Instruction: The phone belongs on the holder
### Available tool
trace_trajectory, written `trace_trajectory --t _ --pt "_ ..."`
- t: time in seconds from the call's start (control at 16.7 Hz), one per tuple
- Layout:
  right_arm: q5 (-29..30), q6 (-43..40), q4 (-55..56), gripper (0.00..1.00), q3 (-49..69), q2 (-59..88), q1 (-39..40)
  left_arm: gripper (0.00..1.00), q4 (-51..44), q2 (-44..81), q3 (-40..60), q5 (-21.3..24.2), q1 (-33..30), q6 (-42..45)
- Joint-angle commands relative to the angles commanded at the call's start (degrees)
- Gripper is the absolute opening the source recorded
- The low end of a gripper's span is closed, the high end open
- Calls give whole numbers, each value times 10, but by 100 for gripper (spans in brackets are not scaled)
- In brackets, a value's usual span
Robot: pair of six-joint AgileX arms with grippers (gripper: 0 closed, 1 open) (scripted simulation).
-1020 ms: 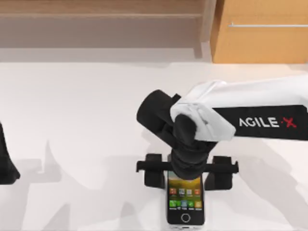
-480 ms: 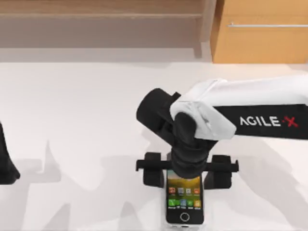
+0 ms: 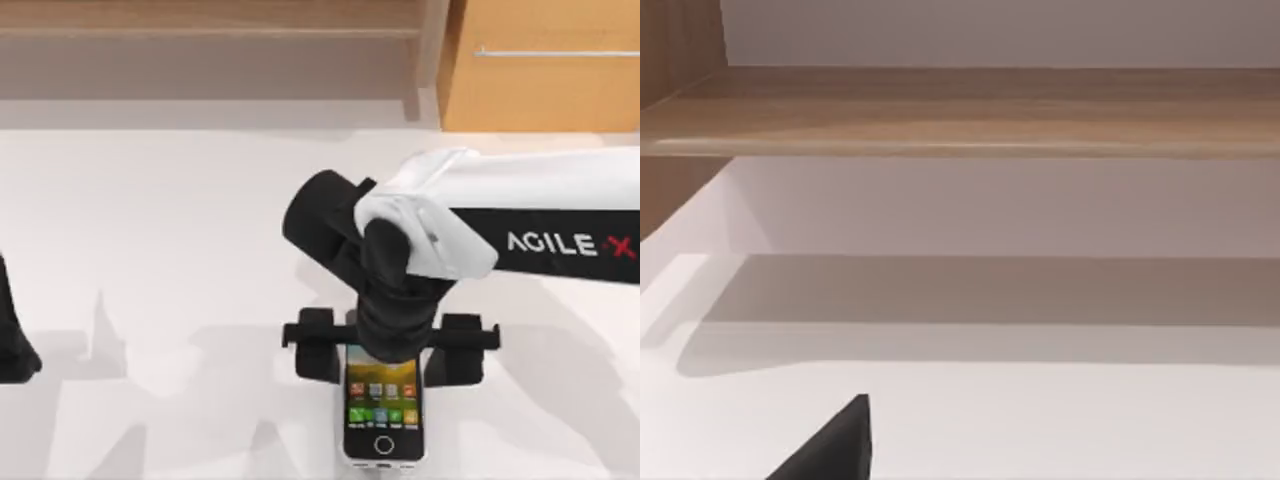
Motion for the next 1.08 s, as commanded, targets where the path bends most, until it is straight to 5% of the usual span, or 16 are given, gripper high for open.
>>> trace_trajectory --t 0.48,1.08 --pt "-109 -135 58 0 1 -116 -138 100 0 0 0 0 0 0" --pt "-371 -507 192 0 -108 -287 -529 100 0 0 0 0 0 0"
